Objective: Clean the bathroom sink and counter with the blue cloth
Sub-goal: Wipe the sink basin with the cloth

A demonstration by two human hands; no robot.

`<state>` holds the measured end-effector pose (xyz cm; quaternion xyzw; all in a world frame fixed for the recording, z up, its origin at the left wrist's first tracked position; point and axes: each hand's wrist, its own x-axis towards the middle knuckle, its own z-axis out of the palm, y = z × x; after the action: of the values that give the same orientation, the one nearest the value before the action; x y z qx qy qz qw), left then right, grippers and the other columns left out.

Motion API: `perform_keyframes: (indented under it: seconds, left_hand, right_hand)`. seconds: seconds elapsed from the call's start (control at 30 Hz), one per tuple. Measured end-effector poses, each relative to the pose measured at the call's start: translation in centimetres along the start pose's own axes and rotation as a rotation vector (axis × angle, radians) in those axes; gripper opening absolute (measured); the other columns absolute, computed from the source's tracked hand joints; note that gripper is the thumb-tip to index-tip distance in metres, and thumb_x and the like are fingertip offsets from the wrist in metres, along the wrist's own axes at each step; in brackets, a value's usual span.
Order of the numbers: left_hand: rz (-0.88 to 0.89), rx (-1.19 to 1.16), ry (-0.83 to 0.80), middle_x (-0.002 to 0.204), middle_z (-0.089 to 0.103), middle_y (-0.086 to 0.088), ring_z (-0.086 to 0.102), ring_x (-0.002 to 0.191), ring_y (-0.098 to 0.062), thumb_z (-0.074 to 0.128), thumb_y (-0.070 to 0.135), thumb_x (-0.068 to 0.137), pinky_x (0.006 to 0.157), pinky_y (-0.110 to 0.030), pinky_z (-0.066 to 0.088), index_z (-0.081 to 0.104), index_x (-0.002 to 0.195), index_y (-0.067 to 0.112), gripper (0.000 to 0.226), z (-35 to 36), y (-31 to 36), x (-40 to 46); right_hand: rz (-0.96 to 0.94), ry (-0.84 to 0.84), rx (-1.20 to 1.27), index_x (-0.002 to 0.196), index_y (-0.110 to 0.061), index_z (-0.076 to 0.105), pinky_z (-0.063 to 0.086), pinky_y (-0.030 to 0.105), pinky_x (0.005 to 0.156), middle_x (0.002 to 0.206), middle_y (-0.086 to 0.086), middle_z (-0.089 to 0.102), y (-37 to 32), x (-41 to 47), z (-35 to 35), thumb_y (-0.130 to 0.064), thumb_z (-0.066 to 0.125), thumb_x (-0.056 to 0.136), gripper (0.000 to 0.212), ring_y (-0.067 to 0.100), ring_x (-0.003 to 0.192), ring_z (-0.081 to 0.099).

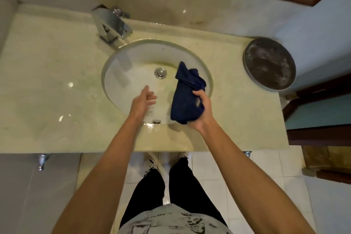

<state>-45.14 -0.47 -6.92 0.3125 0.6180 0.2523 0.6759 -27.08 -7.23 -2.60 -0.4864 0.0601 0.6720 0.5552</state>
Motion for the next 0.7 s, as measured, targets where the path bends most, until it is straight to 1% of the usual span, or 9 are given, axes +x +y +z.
perform_keyframes:
  seconds: [0.1, 0.17, 0.23, 0.3, 0.37, 0.43, 0.57, 0.63, 0.7]
  left_hand:
    - [-0.061, -0.034, -0.289, 0.111, 0.076, 0.003, 0.072, 0.099, -0.013, 0.047, 0.057, 0.101, 0.080, -0.030, 0.056, 0.070, 0.113, 0.019, 0.045, 3.4, 1.0, -3.0]
    - [-0.040, -0.017, -0.375, 0.106, 0.077, 0.005, 0.074, 0.095, -0.010, 0.059, 0.050, 0.098, 0.077, -0.028, 0.058, 0.072, 0.116, 0.018, 0.039, 5.1, 1.8, -4.5]
    - [0.021, 0.060, -0.336, 0.111, 0.077, -0.003, 0.074, 0.091, -0.011, 0.073, 0.036, 0.093, 0.077, -0.030, 0.060, 0.069, 0.120, 0.011, 0.037, 5.5, 2.5, -5.1]
    - [0.063, 0.109, -0.266, 0.104, 0.077, -0.006, 0.075, 0.086, -0.013, 0.080, 0.026, 0.088, 0.073, -0.029, 0.061, 0.064, 0.121, 0.008, 0.041, 5.4, 3.3, -4.8]
    - [0.108, 0.184, -0.230, 0.098, 0.077, -0.006, 0.076, 0.084, -0.018, 0.083, 0.026, 0.085, 0.069, -0.033, 0.061, 0.059, 0.115, 0.011, 0.041, 5.4, 4.0, -4.3]
    - [0.214, 0.414, -0.177, 0.096, 0.073, -0.005, 0.072, 0.086, -0.023, 0.081, 0.034, 0.082, 0.073, -0.041, 0.060, 0.054, 0.104, 0.020, 0.037, 5.6, 4.6, -3.6]
    - [0.436, 0.789, -0.093, 0.090, 0.064, 0.007, 0.063, 0.081, -0.019, 0.072, 0.032, 0.085, 0.071, -0.040, 0.054, 0.047, 0.098, 0.029, 0.029, 5.8, 5.2, -2.8]
    - [0.470, 0.856, -0.100, 0.095, 0.066, 0.009, 0.064, 0.081, -0.017, 0.069, 0.030, 0.088, 0.071, -0.039, 0.055, 0.048, 0.102, 0.032, 0.025, 5.6, 5.8, -2.4]
    - [0.487, 0.933, -0.132, 0.102, 0.069, 0.009, 0.065, 0.084, -0.016, 0.066, 0.029, 0.090, 0.074, -0.038, 0.055, 0.052, 0.108, 0.034, 0.024, 5.1, 6.7, -1.6]
  right_hand:
    - [0.003, -0.034, 0.039, 0.122, -0.011, 0.062, 0.052, 0.038, 0.086, 0.109, 0.010, 0.069, -0.6, -1.1, -1.2, -0.029, 0.059, 0.091, 0.036, 0.027, 0.098, 0.067]
    - [-0.005, -0.060, -0.012, 0.122, -0.008, 0.064, 0.053, 0.040, 0.088, 0.110, 0.013, 0.070, -1.0, -1.7, -1.2, -0.031, 0.058, 0.092, 0.038, 0.029, 0.098, 0.068]
    - [-0.041, 0.019, -0.171, 0.121, -0.007, 0.067, 0.057, 0.041, 0.082, 0.108, 0.014, 0.073, -1.6, -1.7, -1.0, -0.032, 0.062, 0.090, 0.039, 0.029, 0.091, 0.071]
    - [-0.047, 0.127, -0.272, 0.125, -0.008, 0.068, 0.060, 0.042, 0.079, 0.110, 0.013, 0.076, -2.2, -1.1, -1.4, -0.035, 0.070, 0.087, 0.047, 0.033, 0.094, 0.073]
    - [-0.038, 0.193, -0.356, 0.125, -0.012, 0.069, 0.061, 0.044, 0.083, 0.113, 0.012, 0.077, -2.5, -0.4, -1.7, -0.038, 0.077, 0.085, 0.048, 0.034, 0.103, 0.073]
    - [0.005, 0.204, -0.443, 0.125, -0.013, 0.070, 0.060, 0.044, 0.091, 0.113, 0.010, 0.077, -2.6, 0.2, -2.0, -0.037, 0.075, 0.089, 0.043, 0.031, 0.107, 0.072]
    - [0.058, 0.268, -0.702, 0.138, -0.004, 0.059, 0.061, 0.038, 0.083, 0.122, 0.013, 0.072, -3.3, 1.9, -2.2, -0.034, 0.074, 0.091, 0.058, 0.027, 0.099, 0.073]
    - [-0.108, 0.349, -1.051, 0.153, -0.012, 0.040, 0.053, 0.039, 0.101, 0.144, 0.007, 0.056, -4.4, 2.9, -2.2, -0.032, 0.075, 0.089, 0.076, 0.024, 0.123, 0.062]
    - [-0.484, 0.223, -1.272, 0.156, -0.018, 0.034, 0.040, 0.038, 0.116, 0.157, 0.001, 0.039, -6.0, 3.5, -1.7, -0.023, 0.076, 0.086, 0.082, 0.019, 0.141, 0.043]
